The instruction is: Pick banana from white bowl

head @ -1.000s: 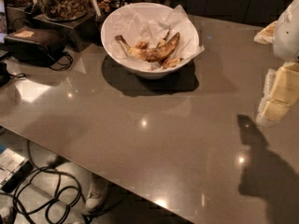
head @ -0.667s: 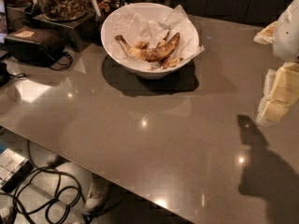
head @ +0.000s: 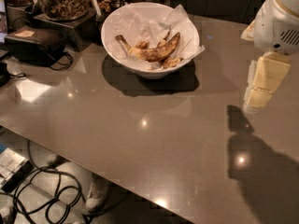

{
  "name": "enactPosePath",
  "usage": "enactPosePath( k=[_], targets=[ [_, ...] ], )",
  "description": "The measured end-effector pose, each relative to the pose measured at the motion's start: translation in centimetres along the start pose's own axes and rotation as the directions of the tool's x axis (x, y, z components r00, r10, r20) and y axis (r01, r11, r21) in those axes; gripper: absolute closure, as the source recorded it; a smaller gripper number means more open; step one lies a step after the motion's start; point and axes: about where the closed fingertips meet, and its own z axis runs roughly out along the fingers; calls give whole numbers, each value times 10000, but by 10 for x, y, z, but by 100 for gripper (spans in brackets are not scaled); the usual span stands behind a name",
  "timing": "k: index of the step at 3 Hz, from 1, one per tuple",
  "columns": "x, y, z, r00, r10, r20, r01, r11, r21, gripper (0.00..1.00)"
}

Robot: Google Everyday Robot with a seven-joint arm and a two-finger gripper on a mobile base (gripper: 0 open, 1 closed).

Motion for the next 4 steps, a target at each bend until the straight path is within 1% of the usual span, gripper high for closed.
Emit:
enactPosePath(
  k=[1, 2, 3, 4],
  targets=[
    [-16, -22, 17, 9986, -358, -385, 345, 9989, -329, 0],
    [-21, -26, 17, 9990, -376, -241, 373, 9992, -133, 0],
    [-28, -34, 20, 9996, -278, 6, 278, 9996, 30, 0],
    [-48, -66, 29, 9993, -353, 126, 350, 9991, 240, 0]
  ],
)
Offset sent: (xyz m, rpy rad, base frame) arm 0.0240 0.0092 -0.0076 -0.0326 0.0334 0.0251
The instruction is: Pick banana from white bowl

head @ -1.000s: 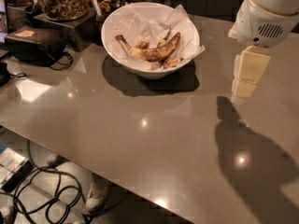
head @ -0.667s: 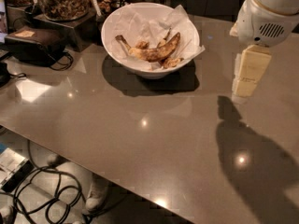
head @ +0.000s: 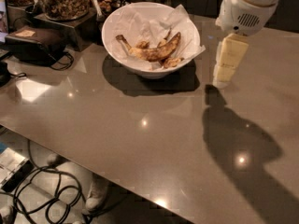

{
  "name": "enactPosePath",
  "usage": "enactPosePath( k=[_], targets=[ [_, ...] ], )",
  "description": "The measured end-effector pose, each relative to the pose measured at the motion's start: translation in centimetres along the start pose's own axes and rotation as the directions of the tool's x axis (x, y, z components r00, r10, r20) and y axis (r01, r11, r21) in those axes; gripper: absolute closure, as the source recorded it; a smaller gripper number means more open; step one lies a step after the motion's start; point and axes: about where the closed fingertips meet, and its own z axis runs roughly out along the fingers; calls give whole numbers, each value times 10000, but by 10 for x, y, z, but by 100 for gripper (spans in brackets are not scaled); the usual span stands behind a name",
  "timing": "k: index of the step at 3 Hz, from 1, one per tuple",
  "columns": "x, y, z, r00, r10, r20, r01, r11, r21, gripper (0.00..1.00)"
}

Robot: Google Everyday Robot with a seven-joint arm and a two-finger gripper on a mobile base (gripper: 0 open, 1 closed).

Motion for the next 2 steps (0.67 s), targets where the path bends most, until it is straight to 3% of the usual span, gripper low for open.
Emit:
enactPosePath(
  k=[2],
  targets=[
    [-52, -48, 12, 9947, -1028, -96, 1029, 9947, 76, 0]
  ],
)
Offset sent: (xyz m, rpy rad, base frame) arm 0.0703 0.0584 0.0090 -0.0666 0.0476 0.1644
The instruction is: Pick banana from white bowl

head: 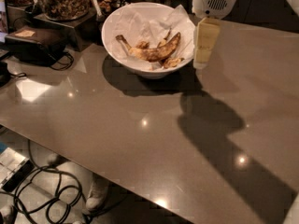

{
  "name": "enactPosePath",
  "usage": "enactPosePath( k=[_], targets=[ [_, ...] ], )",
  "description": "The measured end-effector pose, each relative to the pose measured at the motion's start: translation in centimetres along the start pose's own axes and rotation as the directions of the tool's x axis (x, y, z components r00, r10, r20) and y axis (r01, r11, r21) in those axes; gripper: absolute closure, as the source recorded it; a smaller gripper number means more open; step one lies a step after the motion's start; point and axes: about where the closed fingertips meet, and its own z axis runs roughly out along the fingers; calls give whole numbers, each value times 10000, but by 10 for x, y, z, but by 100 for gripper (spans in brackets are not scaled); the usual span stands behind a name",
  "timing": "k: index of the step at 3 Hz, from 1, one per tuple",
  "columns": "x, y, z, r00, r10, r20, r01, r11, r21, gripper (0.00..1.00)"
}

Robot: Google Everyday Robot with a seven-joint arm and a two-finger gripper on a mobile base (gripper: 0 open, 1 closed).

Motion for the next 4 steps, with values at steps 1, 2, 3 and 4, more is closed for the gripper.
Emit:
enactPosePath(
  k=[1, 2, 3, 4],
  targets=[
    [-3, -5, 0, 9999, 9, 134, -12, 9997, 235, 0],
    [-23, -26, 5, 9991, -281, 313, 269, 9990, 366, 0],
    [-46, -47, 10, 9965, -730, 399, 714, 9966, 415, 0],
    [-63, -62, 18, 9935, -1027, 485, 1009, 9942, 382, 0]
  ],
)
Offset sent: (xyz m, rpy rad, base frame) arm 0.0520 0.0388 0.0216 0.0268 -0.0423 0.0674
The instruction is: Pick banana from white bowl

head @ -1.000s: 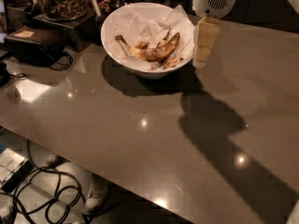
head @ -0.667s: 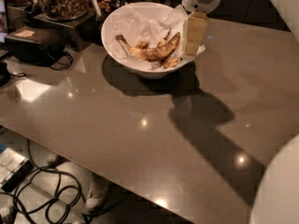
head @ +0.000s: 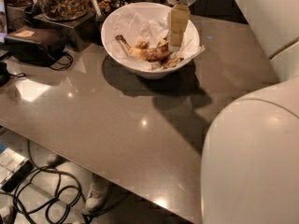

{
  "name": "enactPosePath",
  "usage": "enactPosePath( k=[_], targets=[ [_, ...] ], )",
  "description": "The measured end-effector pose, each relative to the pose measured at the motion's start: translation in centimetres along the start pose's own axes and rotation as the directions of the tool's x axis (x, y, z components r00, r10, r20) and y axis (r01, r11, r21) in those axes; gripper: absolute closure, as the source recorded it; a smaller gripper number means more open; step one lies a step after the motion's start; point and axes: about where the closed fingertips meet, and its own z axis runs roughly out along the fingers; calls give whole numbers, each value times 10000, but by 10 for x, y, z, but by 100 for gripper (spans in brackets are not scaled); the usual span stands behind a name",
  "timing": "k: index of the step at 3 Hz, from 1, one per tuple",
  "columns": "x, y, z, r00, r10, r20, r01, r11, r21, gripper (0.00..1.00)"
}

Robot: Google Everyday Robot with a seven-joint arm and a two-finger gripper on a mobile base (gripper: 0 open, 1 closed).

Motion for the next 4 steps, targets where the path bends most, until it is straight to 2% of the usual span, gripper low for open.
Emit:
enactPosePath(
  k=[2, 3, 4],
  targets=[
    [-17, -23, 26, 9996, -195, 180, 198, 9996, -189, 0],
    [-23, -30, 40, 9994, -265, 242, 273, 9992, -305, 15],
    [-25, -33, 53, 9993, -253, 261, 265, 9986, -467, 20]
  ],
)
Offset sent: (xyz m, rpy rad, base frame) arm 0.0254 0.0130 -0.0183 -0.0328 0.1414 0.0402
